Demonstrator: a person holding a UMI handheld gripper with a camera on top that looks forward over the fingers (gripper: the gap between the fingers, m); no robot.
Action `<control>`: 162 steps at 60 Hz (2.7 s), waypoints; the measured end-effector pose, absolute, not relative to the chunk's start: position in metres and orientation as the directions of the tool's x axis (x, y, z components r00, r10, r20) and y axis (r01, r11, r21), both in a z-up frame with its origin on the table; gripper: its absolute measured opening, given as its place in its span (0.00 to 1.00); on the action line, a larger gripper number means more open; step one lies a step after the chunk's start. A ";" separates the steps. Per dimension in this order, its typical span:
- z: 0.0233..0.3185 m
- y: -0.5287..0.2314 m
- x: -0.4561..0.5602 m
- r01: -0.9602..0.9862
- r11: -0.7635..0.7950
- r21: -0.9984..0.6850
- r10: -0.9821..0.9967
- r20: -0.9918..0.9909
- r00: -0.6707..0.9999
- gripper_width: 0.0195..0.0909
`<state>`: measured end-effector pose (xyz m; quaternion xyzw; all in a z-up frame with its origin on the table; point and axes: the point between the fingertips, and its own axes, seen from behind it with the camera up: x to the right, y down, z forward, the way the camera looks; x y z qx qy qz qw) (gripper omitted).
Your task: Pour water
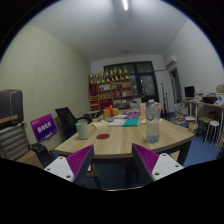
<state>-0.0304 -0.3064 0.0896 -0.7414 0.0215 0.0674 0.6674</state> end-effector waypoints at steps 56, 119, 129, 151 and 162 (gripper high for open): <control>0.109 -0.094 0.166 0.004 -0.032 -0.999 -0.139 0.008 0.990 0.89; 0.243 0.024 0.017 0.857 0.043 -0.514 -0.158 0.843 0.514 0.37; 0.253 0.064 -0.075 0.998 0.049 0.036 -0.169 0.985 -0.027 0.37; 0.237 0.088 -0.172 0.687 0.049 0.725 -0.245 0.676 -0.695 0.38; 0.230 0.101 -0.181 0.584 0.045 0.811 -0.249 0.575 -0.779 0.37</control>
